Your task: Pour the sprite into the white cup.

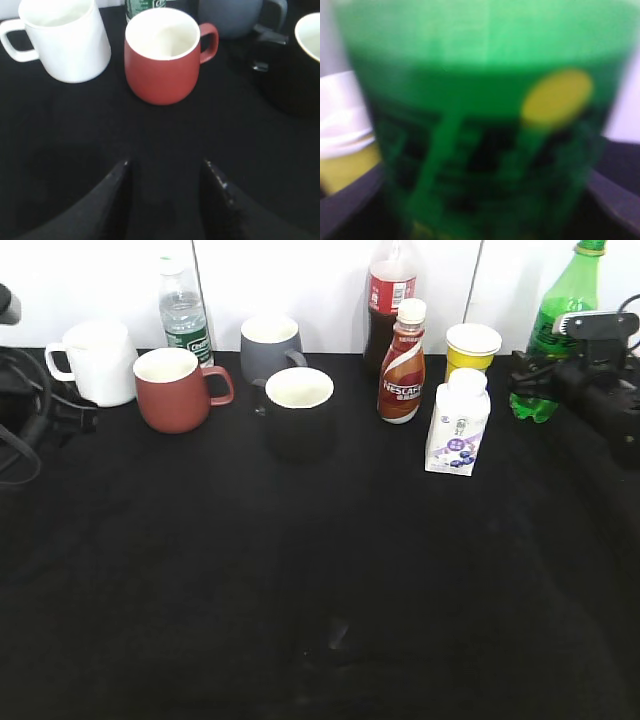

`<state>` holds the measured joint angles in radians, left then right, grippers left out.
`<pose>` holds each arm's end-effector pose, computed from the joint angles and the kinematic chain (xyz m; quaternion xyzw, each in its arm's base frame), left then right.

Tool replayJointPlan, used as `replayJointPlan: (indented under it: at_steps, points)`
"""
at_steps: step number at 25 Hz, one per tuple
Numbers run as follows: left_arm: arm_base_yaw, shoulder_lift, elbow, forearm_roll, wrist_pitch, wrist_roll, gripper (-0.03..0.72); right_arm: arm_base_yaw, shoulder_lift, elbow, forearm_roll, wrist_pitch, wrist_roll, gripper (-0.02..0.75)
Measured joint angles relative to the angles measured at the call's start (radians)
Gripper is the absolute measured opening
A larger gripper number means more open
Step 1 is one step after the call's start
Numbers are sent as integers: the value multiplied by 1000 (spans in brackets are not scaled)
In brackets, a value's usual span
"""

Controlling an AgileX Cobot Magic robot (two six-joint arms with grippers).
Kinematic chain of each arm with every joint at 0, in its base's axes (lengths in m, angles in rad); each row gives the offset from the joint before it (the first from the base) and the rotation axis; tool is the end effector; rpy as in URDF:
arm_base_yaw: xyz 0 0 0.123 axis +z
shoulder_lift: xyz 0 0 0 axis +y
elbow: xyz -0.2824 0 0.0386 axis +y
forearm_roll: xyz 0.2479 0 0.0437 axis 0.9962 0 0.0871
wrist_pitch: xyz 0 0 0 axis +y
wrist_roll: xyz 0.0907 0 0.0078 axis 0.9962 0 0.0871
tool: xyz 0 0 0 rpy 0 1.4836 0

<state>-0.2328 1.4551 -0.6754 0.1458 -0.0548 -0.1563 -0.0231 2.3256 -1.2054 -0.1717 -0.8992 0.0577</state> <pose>0.2779 -0.0666 0.2104 0.1008 0.8876 -0.0581 0.4458 0.4584 0.0016 0.0853 -0.0540 0.7528 0.0268 0.6555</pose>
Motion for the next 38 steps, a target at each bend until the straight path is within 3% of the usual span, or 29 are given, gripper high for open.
replayJointPlan:
  at_steps: [3, 5, 7, 8, 10, 12, 14, 19, 25, 30, 38]
  points:
    - [0, 0, 0, -29, 35, 0, 344, 0, -157, 93, -7, 144, 28, 589]
    - [0, -6, -12, -69, 171, 0, 349, 0, -305, 103, -61, 467, 101, 589]
    - [0, -6, -67, -88, 441, 4, 424, 8, -445, 103, -79, 879, 147, 589]
    - [0, -6, -94, -99, 576, 30, 471, 12, -498, 103, -54, 1077, 151, 589]
    - [0, -8, -117, -146, 809, 91, 497, 36, -567, 103, 50, 1415, 70, 588]
    - [0, -37, -119, -191, 979, 103, 496, 77, -592, 103, 172, 1616, -58, 577]
    - [0, -153, -119, -204, 1089, 106, 490, 141, -641, 103, 195, 1758, -88, 575]
    - [-1, -705, -101, -197, 1183, 106, 488, 249, -1002, 210, 203, 1882, -74, 573]
    - [-1, -1296, 101, -187, 1205, 106, 488, 250, -1701, 665, 203, 1903, -58, 572]
    - [-1, -1364, 105, -187, 1204, 106, 480, 250, -2124, 705, 203, 1940, -48, 569]
    - [-1, -1363, 142, -204, 1113, 208, 475, 250, -2144, 707, 202, 1940, -49, 568]
